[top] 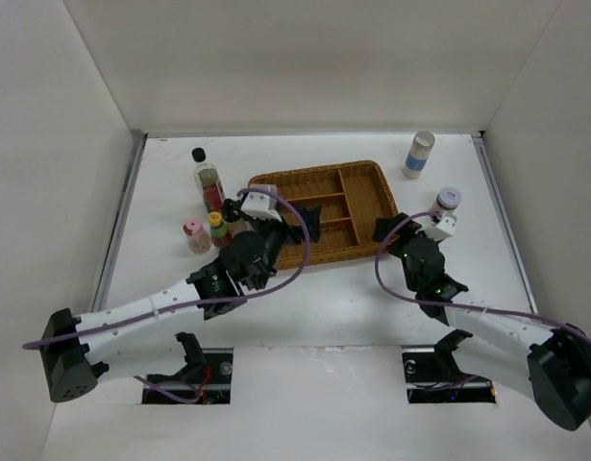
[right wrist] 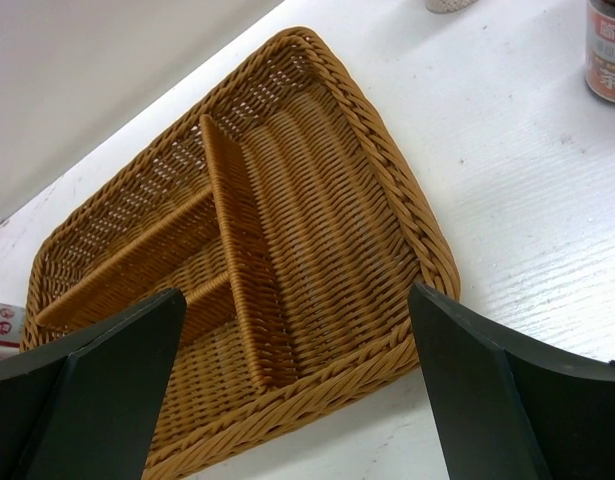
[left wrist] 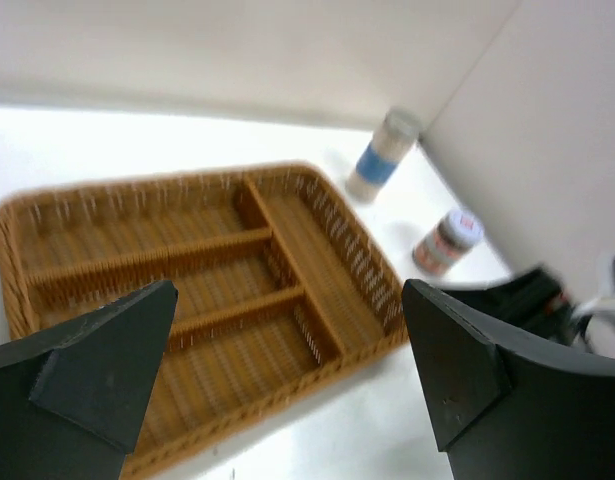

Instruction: Organize the condiment bottles

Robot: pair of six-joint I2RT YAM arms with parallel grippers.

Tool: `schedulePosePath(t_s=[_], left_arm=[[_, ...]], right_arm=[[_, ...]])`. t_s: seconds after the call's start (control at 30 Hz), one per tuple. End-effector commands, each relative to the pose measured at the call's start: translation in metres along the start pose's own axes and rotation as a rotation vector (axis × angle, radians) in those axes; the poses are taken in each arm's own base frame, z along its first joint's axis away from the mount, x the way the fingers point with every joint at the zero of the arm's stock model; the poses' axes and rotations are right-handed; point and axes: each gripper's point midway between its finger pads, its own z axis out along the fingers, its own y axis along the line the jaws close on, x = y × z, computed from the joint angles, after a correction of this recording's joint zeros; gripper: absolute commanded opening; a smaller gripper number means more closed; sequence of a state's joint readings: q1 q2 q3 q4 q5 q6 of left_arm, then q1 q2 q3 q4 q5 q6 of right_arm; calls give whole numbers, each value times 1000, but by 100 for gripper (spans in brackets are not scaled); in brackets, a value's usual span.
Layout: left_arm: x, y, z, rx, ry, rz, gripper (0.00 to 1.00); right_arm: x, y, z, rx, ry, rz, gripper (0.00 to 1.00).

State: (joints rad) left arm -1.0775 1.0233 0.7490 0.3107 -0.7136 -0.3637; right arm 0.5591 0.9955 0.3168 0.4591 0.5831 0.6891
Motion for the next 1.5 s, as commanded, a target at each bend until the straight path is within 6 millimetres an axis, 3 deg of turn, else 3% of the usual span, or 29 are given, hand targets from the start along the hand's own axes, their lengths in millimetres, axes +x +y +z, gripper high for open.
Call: schedulePosePath(t_s=[0.0,0.07,0.13,0.2,0.27,0.37,0.47,0.53,0.63,0.73,1.03,1.13,1.33,1.47], left_arm=[[-86,-20,10,51,-188,-28,100],[-105,-20,17,53,-216,11,100],[-130,-15,20,31,-262,24,80],[-156,6,25,-51,-308,37,54],[-171,41,30,-183,-319,59,45],[-177,93,35,-366,-291,107,48],[-176,134,41,-486,-256,149,65],[-167,153,47,-533,-194,189,70],[-142,168,64,-544,-102,215,74],[-125,189,74,-587,-60,200,72],[-119,240,81,-681,-66,155,66],[-108,258,86,-697,-37,144,63],[-93,280,97,-710,14,140,59],[-89,283,107,-704,29,147,59]], right_arm=[[-14,25,3,-65,-38,46,100],[-11,27,4,-67,-26,37,100],[-7,33,3,-84,-17,12,100],[-8,34,4,-89,-25,-5,100],[-5,38,4,-112,-21,-8,100],[-2,48,1,-155,-5,-19,100],[4,51,2,-164,7,-33,100],[9,56,3,-178,25,-39,100],[17,63,3,-203,53,-55,100],[23,62,6,-198,66,-74,100],[34,69,8,-225,106,-89,100],[35,72,7,-239,112,-94,100],[37,76,5,-260,125,-97,100],[40,77,6,-261,133,-99,100]])
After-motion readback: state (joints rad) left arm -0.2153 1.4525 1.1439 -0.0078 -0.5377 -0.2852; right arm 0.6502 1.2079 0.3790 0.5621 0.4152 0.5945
